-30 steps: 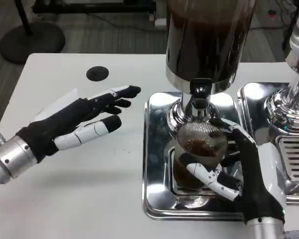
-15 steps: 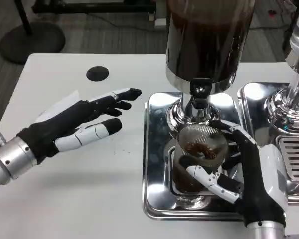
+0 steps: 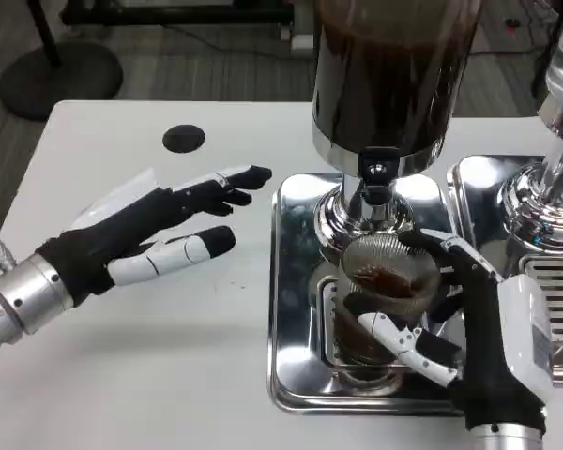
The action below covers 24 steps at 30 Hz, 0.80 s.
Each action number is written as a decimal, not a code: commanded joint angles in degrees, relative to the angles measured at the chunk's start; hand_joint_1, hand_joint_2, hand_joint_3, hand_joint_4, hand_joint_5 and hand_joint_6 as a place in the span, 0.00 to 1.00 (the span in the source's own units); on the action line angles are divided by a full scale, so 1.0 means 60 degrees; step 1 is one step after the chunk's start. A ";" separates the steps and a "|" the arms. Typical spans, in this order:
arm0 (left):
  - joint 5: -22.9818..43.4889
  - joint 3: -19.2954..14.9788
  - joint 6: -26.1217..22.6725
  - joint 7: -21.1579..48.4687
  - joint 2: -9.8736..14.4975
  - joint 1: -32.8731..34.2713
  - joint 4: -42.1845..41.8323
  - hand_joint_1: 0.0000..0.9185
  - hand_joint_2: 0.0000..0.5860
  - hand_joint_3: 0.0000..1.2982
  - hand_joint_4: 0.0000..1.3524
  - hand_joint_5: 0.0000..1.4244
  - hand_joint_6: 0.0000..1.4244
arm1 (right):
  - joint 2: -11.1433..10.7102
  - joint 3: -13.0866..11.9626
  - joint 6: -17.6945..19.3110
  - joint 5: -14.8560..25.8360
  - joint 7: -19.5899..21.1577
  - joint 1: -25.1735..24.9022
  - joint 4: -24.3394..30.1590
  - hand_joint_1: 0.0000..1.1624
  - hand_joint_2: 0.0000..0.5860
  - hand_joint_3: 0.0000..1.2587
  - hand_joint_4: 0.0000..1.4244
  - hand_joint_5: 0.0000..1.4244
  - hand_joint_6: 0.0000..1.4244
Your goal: Grasp the cup under the faucet to collect the drink, then remove the cup.
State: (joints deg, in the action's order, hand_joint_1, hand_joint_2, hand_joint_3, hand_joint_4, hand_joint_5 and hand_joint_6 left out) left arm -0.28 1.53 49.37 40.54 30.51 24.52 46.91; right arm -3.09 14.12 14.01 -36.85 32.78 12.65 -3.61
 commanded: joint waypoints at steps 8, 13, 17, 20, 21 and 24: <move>-0.0077 0.0099 0.0327 0.0016 0.0031 0.0151 0.0257 0.00 0.19 0.09 0.07 0.10 0.12 | 0.0005 0.0028 0.0692 -0.0225 0.0723 -0.0014 0.0213 0.57 0.36 0.39 0.39 0.52 0.66; -0.0089 0.0129 0.0362 0.0032 0.0008 0.0156 0.0300 0.00 0.19 0.08 0.07 0.10 0.12 | -0.0031 0.0022 0.0719 -0.0460 0.0988 0.0069 0.0254 0.58 0.36 0.39 0.39 0.53 0.67; -0.0087 0.0181 0.0415 0.0046 0.0004 0.0167 0.0348 0.00 0.19 0.08 0.06 0.09 0.12 | -0.0067 0.0011 0.0694 -0.0605 0.1134 0.0104 0.0305 0.58 0.36 0.40 0.40 0.53 0.67; -0.0094 0.0233 0.0478 0.0019 0.0016 0.0182 0.0387 0.00 0.19 0.08 0.06 0.09 0.12 | -0.0087 -0.0013 0.0673 -0.0724 0.1259 0.0110 0.0346 0.58 0.36 0.40 0.41 0.54 0.68; -0.0107 0.0252 0.0505 0.0005 0.0023 0.0187 0.0399 0.00 0.19 0.08 0.06 0.09 0.12 | -0.0091 -0.0024 0.0665 -0.0753 0.1301 0.0110 0.0356 0.58 0.36 0.40 0.41 0.54 0.69; -0.0145 0.0305 0.0584 -0.0008 0.0032 0.0202 0.0434 0.00 0.19 0.08 0.06 0.09 0.12 | -0.0106 -0.0043 0.0654 -0.0820 0.1399 0.0114 0.0372 0.57 0.36 0.41 0.41 0.54 0.70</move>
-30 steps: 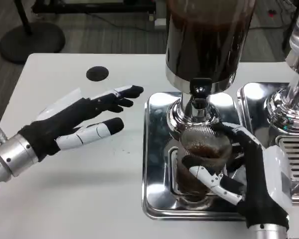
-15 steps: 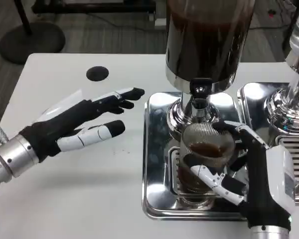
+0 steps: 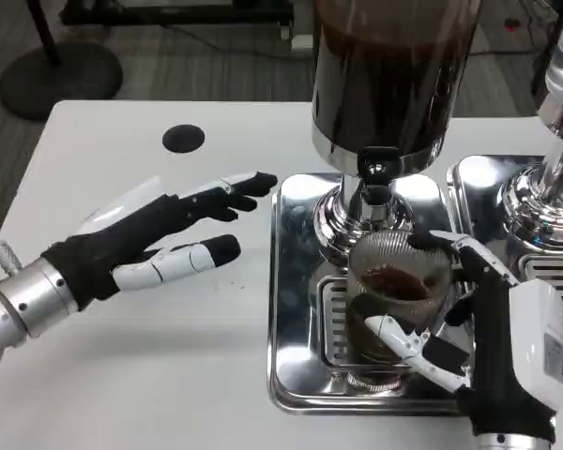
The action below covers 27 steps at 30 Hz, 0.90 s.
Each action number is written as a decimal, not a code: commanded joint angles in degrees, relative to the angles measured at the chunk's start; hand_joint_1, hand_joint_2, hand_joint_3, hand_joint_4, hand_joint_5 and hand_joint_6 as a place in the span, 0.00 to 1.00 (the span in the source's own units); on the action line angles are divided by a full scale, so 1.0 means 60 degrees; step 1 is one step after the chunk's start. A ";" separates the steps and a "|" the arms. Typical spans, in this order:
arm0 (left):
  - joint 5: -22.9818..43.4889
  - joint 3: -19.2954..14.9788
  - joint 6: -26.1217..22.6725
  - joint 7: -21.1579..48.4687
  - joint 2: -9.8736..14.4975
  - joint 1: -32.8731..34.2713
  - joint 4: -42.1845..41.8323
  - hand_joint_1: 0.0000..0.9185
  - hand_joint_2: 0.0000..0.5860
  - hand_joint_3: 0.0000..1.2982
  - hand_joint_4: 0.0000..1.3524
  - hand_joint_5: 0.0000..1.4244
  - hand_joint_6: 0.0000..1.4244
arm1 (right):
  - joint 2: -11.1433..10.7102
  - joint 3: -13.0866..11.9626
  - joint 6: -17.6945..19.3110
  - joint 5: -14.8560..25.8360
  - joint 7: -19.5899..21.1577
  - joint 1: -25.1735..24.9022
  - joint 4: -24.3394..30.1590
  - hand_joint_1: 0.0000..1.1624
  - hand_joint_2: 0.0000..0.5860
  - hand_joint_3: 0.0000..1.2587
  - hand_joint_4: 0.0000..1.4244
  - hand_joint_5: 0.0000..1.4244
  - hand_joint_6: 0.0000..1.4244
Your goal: Grasp the cup under the faucet to collect the drink, then remove the cup.
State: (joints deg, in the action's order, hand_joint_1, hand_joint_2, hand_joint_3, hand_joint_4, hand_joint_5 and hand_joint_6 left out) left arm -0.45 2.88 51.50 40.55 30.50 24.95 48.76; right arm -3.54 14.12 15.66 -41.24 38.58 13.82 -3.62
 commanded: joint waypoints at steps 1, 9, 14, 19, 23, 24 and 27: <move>-0.0141 0.0106 0.0271 -0.0006 0.0032 0.0131 0.0140 0.00 0.19 0.08 0.06 0.09 0.12 | -0.0041 -0.0047 0.0369 -0.0130 0.0473 -0.0077 0.0387 0.57 0.36 0.41 0.41 0.54 0.70; -0.0198 0.0323 0.0590 0.0119 0.0043 0.0074 0.0164 0.00 0.19 0.08 0.06 0.09 0.12 | -0.0139 -0.0107 0.0288 -0.0307 0.0725 -0.0009 0.0517 0.58 0.36 0.42 0.42 0.55 0.70; -0.0135 0.0503 0.0742 0.0248 0.0051 0.0017 0.0122 0.00 0.19 0.08 0.06 0.09 0.11 | -0.0215 -0.0239 0.0269 -0.0336 0.0842 0.0192 0.0779 0.58 0.36 0.42 0.42 0.56 0.71; -0.0113 0.0646 0.0866 0.0389 0.0021 0.0005 0.0085 0.00 0.19 0.08 0.06 0.09 0.11 | -0.0251 -0.0388 0.0241 -0.0358 0.0828 0.0481 0.1072 0.58 0.36 0.42 0.43 0.56 0.73; -0.0078 0.0679 0.0860 0.0446 -0.0010 0.0118 0.0126 0.00 0.19 0.08 0.06 0.09 0.11 | -0.0265 -0.0460 0.0258 -0.0343 0.0782 0.0673 0.1155 0.58 0.38 0.43 0.43 0.56 0.73; -0.0072 0.0683 0.0861 0.0446 -0.0010 0.0147 0.0133 0.00 0.19 0.08 0.06 0.09 0.11 | -0.0268 -0.0473 0.0268 -0.0339 0.0783 0.0711 0.1180 0.58 0.38 0.43 0.43 0.56 0.73; -0.0054 0.0715 0.0892 0.0475 -0.0002 0.0182 0.0108 0.00 0.19 0.08 0.06 0.09 0.11 | -0.0271 -0.0502 0.0310 -0.0304 0.0753 0.0840 0.1348 0.58 0.38 0.44 0.44 0.57 0.74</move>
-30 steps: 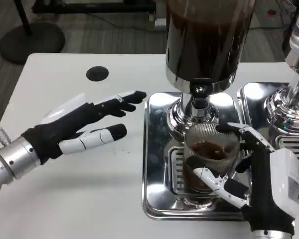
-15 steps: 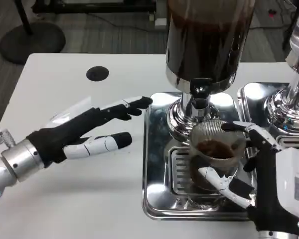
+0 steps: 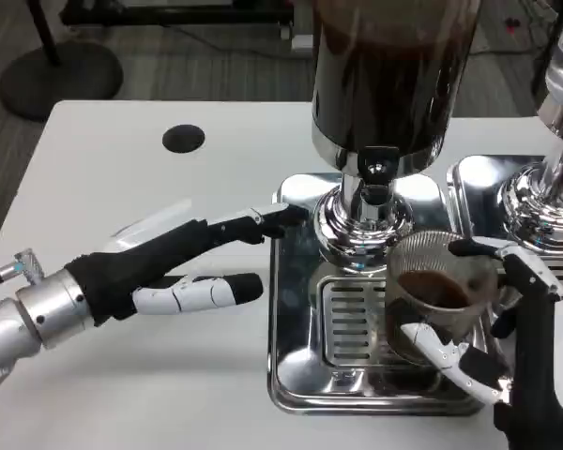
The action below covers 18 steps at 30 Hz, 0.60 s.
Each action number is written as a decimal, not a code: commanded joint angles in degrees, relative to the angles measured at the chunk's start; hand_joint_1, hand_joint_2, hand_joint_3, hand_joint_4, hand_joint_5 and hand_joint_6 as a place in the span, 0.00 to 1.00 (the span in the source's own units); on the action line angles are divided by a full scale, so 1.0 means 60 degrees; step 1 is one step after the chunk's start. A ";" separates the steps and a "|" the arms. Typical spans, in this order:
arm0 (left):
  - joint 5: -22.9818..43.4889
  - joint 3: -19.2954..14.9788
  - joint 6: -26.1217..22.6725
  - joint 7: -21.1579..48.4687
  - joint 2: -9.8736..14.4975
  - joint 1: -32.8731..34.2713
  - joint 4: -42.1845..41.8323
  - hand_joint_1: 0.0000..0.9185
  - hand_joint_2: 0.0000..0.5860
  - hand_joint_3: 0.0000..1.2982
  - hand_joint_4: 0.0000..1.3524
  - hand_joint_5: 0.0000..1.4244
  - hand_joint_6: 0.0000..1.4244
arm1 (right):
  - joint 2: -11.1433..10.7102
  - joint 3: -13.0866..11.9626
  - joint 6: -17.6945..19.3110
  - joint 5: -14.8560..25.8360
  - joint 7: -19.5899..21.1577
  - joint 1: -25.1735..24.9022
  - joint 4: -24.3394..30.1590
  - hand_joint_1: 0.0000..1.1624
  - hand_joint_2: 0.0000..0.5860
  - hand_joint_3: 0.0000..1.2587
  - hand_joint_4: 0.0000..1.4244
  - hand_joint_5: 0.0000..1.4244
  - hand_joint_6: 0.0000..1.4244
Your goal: Grasp the cup under the faucet to collect the drink, then remove the cup.
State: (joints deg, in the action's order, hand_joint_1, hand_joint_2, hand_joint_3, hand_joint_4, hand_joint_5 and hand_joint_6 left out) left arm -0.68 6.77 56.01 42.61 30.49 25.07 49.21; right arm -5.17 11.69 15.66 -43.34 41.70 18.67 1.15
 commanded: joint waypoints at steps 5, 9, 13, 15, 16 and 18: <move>0.0034 0.0145 0.0228 0.0249 0.0015 0.0134 -0.0014 0.00 0.19 0.08 0.06 0.09 0.11 | 0.0000 -0.0096 0.0349 0.0083 0.0143 0.0370 0.1000 0.57 0.38 0.44 0.44 0.57 0.74; 0.0135 0.0173 0.0272 0.0412 0.0010 0.0111 -0.0083 0.00 0.19 0.08 0.06 0.09 0.11 | 0.0018 -0.0021 0.0374 0.0021 0.0109 0.0728 0.1431 0.57 0.38 0.44 0.44 0.58 0.74; 0.0337 0.0235 0.0349 0.0698 -0.0009 -0.0081 -0.0345 0.00 0.19 0.08 0.06 0.09 0.11 | 0.0044 0.0066 0.0397 -0.0025 0.0091 0.1053 0.1752 0.57 0.38 0.45 0.45 0.58 0.74; 0.0484 0.0269 0.0373 0.0865 -0.0005 -0.0219 -0.0528 0.00 0.19 0.08 0.06 0.09 0.11 | 0.0058 0.0120 0.0407 -0.0052 0.0079 0.1185 0.1887 0.57 0.38 0.45 0.45 0.58 0.75; 0.0645 0.0308 0.0377 0.1011 0.0010 -0.0375 -0.0732 0.00 0.19 0.08 0.06 0.09 0.11 | 0.0068 0.0167 0.0411 -0.0080 0.0064 0.1277 0.1994 0.57 0.38 0.45 0.45 0.58 0.75; 0.0922 0.0362 0.0341 0.1249 0.0048 -0.0650 -0.1112 0.00 0.19 0.08 0.06 0.09 0.11 | 0.0075 0.0231 0.0408 -0.0131 0.0037 0.1403 0.2154 0.57 0.39 0.45 0.45 0.58 0.75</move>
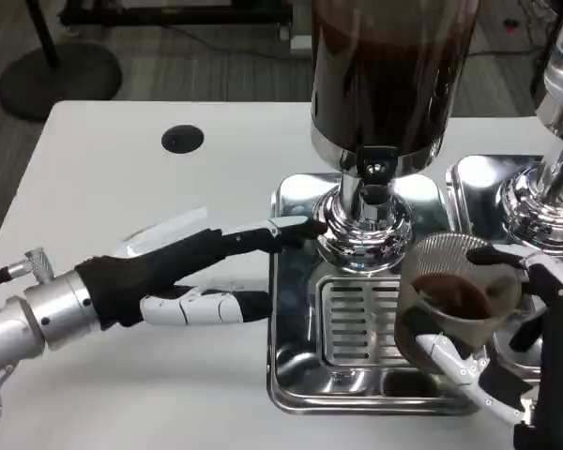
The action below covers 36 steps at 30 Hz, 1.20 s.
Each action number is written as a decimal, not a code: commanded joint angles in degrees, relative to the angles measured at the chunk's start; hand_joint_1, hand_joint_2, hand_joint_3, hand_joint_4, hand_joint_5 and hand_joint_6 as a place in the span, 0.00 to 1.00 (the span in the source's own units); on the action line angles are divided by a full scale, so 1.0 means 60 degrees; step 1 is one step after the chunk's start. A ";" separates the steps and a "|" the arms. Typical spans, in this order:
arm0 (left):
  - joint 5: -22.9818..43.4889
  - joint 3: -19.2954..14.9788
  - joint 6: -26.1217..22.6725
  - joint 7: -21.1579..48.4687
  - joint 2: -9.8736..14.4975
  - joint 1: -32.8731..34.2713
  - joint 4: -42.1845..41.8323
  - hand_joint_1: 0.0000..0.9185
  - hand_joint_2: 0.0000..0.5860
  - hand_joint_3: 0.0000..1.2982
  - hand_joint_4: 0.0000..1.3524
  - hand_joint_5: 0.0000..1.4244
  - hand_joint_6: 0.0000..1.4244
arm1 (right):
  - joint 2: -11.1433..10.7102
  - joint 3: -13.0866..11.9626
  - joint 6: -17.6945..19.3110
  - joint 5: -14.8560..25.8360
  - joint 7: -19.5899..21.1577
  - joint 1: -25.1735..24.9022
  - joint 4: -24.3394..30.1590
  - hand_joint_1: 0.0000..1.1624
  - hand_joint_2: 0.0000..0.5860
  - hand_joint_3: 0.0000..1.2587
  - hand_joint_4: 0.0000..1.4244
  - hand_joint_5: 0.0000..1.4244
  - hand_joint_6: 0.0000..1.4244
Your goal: Grasp the cup under the faucet to collect the drink, then remove the cup.
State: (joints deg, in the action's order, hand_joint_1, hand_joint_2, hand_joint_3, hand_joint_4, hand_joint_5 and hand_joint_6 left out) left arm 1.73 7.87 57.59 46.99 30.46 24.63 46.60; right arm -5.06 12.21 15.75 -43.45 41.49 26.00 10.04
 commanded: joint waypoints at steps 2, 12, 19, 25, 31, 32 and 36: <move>0.0752 0.0165 -0.0037 0.0713 0.0097 -0.0813 -0.1014 0.00 0.19 0.08 0.06 0.09 0.11 | 0.0054 0.0185 0.0375 -0.0127 0.0036 0.0280 0.0801 0.57 0.38 0.45 0.45 0.58 0.75; 0.1401 -0.0215 -0.0388 0.1053 0.0637 -0.1610 -0.1796 0.00 0.20 0.08 0.06 0.09 0.11 | 0.0051 0.0343 0.0357 -0.0181 -0.0063 0.0754 0.1236 0.57 0.38 0.46 0.46 0.59 0.77; 0.1695 -0.0408 -0.0552 0.1132 0.0830 -0.2093 -0.2420 0.00 0.20 0.08 0.06 0.09 0.11 | 0.0087 0.0511 0.0430 -0.0316 0.0012 0.1198 0.1527 0.57 0.39 0.46 0.46 0.59 0.77; 0.1833 -0.0484 -0.0709 0.1179 0.0896 -0.2410 -0.2868 0.00 0.20 0.08 0.06 0.09 0.11 | 0.0120 0.0579 0.0467 -0.0410 0.0089 0.1377 0.1626 0.57 0.39 0.46 0.47 0.60 0.77; 0.1903 -0.0559 -0.0734 0.1172 0.0982 -0.2564 -0.3019 0.00 0.20 0.08 0.06 0.09 0.11 | 0.0115 0.0585 0.0533 -0.0434 0.0120 0.1413 0.1598 0.57 0.39 0.46 0.47 0.60 0.78; 0.1903 -0.0562 -0.0736 0.1167 0.0991 -0.2586 -0.3047 0.00 0.20 0.08 0.07 0.09 0.11 | 0.0112 0.0584 0.0549 -0.0428 0.0128 0.1423 0.1595 0.57 0.39 0.46 0.47 0.60 0.78; 0.1904 -0.0571 -0.0768 0.1142 0.1015 -0.2652 -0.3150 0.00 0.20 0.09 0.07 0.09 0.11 | 0.0101 0.0559 0.0596 -0.0422 0.0147 0.1465 0.1600 0.57 0.39 0.46 0.47 0.60 0.78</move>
State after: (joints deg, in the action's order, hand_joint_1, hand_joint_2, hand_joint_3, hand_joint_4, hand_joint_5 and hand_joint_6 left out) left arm 12.93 5.05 53.34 53.36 35.71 9.31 28.66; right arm -4.86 15.72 16.72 -45.87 40.54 34.82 18.08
